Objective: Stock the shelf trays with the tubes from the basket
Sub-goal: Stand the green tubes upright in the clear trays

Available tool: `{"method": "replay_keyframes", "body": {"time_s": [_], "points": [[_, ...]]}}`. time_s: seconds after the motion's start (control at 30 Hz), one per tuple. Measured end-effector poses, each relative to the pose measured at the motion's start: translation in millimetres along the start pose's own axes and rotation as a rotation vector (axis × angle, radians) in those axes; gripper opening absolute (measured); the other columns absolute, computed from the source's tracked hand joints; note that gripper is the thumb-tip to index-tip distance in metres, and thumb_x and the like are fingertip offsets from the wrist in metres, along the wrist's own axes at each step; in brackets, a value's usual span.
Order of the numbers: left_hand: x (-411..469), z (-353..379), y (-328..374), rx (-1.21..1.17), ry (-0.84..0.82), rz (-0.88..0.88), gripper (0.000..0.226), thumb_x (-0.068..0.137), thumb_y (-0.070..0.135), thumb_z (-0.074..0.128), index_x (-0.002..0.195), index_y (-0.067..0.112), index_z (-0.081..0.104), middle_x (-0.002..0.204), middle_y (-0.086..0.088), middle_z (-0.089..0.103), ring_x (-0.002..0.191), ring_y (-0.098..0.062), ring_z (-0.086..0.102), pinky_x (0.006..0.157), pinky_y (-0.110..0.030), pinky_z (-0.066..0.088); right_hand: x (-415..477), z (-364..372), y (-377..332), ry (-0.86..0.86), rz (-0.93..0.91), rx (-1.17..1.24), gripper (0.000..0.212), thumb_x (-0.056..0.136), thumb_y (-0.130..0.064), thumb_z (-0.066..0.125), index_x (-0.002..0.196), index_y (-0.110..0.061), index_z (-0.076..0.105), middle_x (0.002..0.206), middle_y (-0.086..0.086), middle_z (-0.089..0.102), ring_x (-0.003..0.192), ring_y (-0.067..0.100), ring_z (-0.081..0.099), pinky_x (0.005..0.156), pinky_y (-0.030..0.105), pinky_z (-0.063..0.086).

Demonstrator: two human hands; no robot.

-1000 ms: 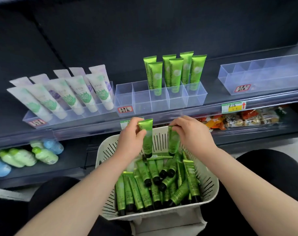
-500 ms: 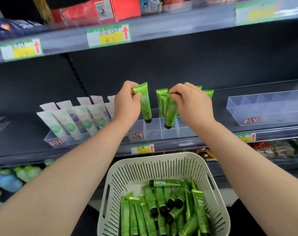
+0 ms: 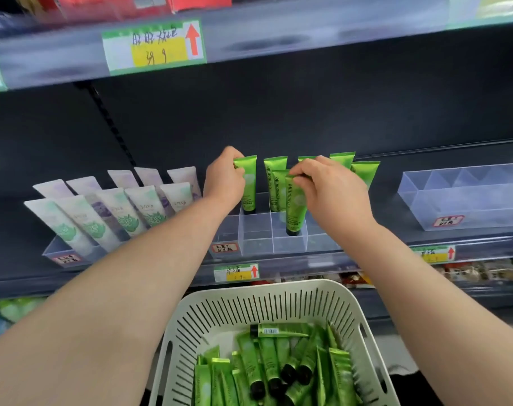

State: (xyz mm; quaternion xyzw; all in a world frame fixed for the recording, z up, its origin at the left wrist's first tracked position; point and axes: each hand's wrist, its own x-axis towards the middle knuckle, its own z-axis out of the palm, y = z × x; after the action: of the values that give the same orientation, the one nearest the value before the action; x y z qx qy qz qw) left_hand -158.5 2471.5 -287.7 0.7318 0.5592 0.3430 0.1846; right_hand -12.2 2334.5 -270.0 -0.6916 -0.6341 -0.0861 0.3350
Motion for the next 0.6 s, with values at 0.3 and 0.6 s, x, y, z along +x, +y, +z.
{"method": "replay_keyframes", "body": {"time_s": [0.3,0.6], "points": [[1.8,-2.0,-7.0,0.044,-0.028,0.019,0.026,0.094,0.007,0.052,0.118,0.016,0.053,0.111,-0.003,0.060,0.095,-0.019,0.056,0.078,-0.029,0.043,8.2,6.6,-10.7,0.036,-0.016,-0.002,0.018,0.097,-0.026,0.051,0.104,-0.026,0.067,0.095,-0.006,0.064,0.091,0.019,0.057,0.063,0.032,0.047],[-43.7,-34.6,-8.0,0.072,-0.081,0.125,0.034,0.090,0.011,0.061,0.123,0.014,0.053,0.124,-0.006,0.054,0.113,-0.023,0.054,0.095,-0.038,0.047,46.1,14.8,-42.7,0.086,-0.027,0.045,0.019,0.097,-0.024,0.049,0.106,-0.026,0.066,0.098,-0.005,0.064,0.097,0.020,0.056,0.072,0.036,0.049]]}}
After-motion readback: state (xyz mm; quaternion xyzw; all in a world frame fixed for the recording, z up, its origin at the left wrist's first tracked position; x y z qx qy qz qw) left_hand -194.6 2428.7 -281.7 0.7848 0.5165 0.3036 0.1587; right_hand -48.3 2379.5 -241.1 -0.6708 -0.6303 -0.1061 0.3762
